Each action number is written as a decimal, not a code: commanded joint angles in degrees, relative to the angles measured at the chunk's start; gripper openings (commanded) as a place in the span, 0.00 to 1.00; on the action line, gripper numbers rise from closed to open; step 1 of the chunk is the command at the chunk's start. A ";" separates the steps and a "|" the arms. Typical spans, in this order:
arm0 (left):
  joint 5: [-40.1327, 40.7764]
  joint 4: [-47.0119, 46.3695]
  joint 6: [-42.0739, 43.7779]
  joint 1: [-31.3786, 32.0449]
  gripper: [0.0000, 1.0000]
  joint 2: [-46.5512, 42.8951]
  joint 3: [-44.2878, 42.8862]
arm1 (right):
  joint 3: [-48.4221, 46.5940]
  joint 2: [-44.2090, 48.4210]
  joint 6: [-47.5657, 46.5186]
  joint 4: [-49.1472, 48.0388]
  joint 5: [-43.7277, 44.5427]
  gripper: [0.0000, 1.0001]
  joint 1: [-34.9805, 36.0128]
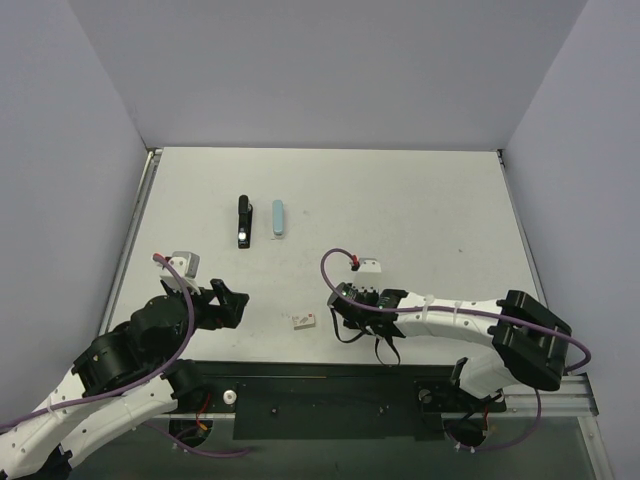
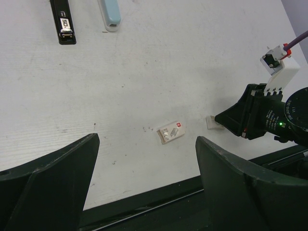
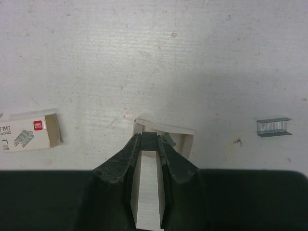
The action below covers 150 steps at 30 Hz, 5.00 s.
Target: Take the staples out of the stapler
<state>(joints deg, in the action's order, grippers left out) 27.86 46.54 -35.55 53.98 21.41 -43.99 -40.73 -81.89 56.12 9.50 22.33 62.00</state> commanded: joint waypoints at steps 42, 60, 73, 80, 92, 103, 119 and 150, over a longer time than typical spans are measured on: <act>0.09 -0.23 -0.04 0.25 0.92 -0.49 -1.45 | 8.11 22.12 0.92 9.05 3.87 0.47 -7.41; -0.35 -0.31 0.04 0.25 0.92 -0.58 -1.28 | 11.11 14.30 8.31 8.44 -1.41 0.52 -13.57; -0.43 -0.31 0.04 0.25 0.92 -0.58 -1.28 | 12.60 10.44 9.98 3.34 -4.66 0.53 -16.29; -0.61 -0.40 0.22 0.25 0.92 -0.05 -1.28 | 12.61 8.94 9.45 1.58 -5.54 0.54 -17.61; -0.70 -0.40 0.13 0.25 0.92 -0.32 -1.28 | 11.03 5.69 7.08 -0.01 -6.68 0.50 -17.79; -0.79 -0.40 0.04 0.25 0.92 -0.32 -1.19 | 10.32 3.93 4.09 1.84 -5.11 0.41 -15.77; -0.79 -0.31 0.04 0.25 0.92 -0.58 -1.19 | 7.86 2.52 2.59 8.17 1.67 0.33 -10.93; -0.70 -0.31 0.04 0.34 0.92 -0.76 -1.19 | 1.89 3.22 1.10 13.08 6.32 0.06 -7.60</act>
<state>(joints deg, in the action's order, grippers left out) 27.20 46.57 -35.57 53.98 20.99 -43.99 -35.97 -80.95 57.82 15.20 25.78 52.31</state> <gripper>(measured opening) 0.923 0.111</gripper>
